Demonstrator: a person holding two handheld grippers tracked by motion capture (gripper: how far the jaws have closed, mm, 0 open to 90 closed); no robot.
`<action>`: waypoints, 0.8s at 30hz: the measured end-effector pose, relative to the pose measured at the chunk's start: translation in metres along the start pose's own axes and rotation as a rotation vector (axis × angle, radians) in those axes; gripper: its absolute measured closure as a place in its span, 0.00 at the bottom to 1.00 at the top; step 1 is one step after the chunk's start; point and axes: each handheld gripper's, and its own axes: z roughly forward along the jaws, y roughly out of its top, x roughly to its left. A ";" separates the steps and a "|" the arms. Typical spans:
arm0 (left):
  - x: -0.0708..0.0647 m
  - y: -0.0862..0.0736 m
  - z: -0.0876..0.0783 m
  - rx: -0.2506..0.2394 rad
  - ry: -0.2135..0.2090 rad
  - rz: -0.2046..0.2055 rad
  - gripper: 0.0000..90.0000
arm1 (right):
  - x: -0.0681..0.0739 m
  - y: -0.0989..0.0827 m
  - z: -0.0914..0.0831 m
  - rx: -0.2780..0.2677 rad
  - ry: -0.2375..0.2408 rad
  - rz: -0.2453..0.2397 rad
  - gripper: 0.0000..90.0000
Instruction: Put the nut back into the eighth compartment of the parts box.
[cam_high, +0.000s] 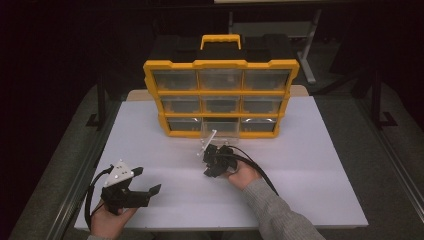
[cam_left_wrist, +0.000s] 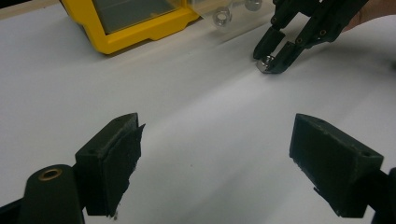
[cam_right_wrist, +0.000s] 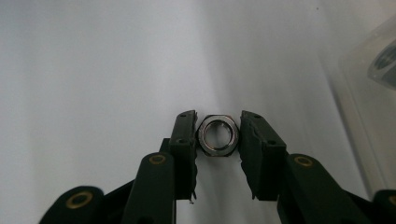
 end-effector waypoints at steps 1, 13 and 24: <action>0.000 0.000 0.000 0.003 0.001 0.004 0.18 | 0.000 0.000 0.000 0.001 0.000 -0.001 0.74; 0.000 0.000 0.001 -0.004 -0.004 -0.004 0.18 | -0.003 0.000 0.000 0.003 0.016 -0.011 0.74; 0.001 0.000 0.000 -0.003 0.002 -0.007 0.18 | -0.005 0.000 0.000 0.000 0.034 -0.001 0.74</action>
